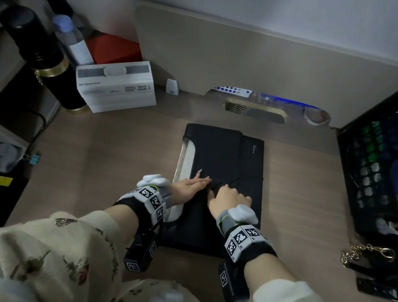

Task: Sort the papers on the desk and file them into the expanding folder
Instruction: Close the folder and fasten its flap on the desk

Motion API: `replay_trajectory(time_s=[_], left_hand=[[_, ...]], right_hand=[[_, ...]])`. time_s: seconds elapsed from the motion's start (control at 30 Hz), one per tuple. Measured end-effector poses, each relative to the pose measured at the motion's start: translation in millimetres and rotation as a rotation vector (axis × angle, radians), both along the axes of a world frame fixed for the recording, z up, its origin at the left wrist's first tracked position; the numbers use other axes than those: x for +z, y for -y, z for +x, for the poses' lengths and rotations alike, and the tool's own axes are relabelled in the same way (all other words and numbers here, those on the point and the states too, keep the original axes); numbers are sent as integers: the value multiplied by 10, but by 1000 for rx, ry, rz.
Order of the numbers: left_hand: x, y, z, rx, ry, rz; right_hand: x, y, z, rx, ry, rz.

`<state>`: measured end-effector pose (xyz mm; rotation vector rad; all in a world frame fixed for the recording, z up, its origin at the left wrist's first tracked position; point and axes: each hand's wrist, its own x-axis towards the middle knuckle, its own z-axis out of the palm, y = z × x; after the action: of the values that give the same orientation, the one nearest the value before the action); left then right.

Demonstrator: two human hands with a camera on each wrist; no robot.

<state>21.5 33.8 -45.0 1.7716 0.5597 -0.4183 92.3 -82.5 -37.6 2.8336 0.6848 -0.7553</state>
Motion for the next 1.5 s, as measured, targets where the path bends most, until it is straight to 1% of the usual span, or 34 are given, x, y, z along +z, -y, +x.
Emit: replay_trajectory(time_s=[0.2,0.4,0.63,0.83,0.97,1.07,1.13,1.2,1.27,1.4,1.5], left_hand=[[-73,-25,6,-38,1,-6],[-119,-46,0,-36,-14,-10],[-128,-25,0,-6,22,-42],[-119,-11,2,15,6,-38],[-72,0,4,-20,4,-10],[-68,-3,-1,-36,-5,5],[-74,-6,0,-40,-10,18],[-62,-2,4,-54,-14,26],[-58,-4,2,-74,-24,29],[-35,-11,-7,-78,-39,31],[-29,-24,-6,-62,-33,10]], right_hand=[[8,-16,-90,-64,-4,-5],[30,37,-132,-110,-58,99],[9,37,-177,5,-213,121],[21,65,-245,38,-313,79],[56,128,-231,6,-319,48],[86,188,-196,-33,-291,9],[97,227,-160,-94,-254,5],[100,258,-114,-154,-206,20],[110,273,-84,-176,-133,32],[87,219,-129,-127,-4,44],[22,176,-180,-42,23,25]])
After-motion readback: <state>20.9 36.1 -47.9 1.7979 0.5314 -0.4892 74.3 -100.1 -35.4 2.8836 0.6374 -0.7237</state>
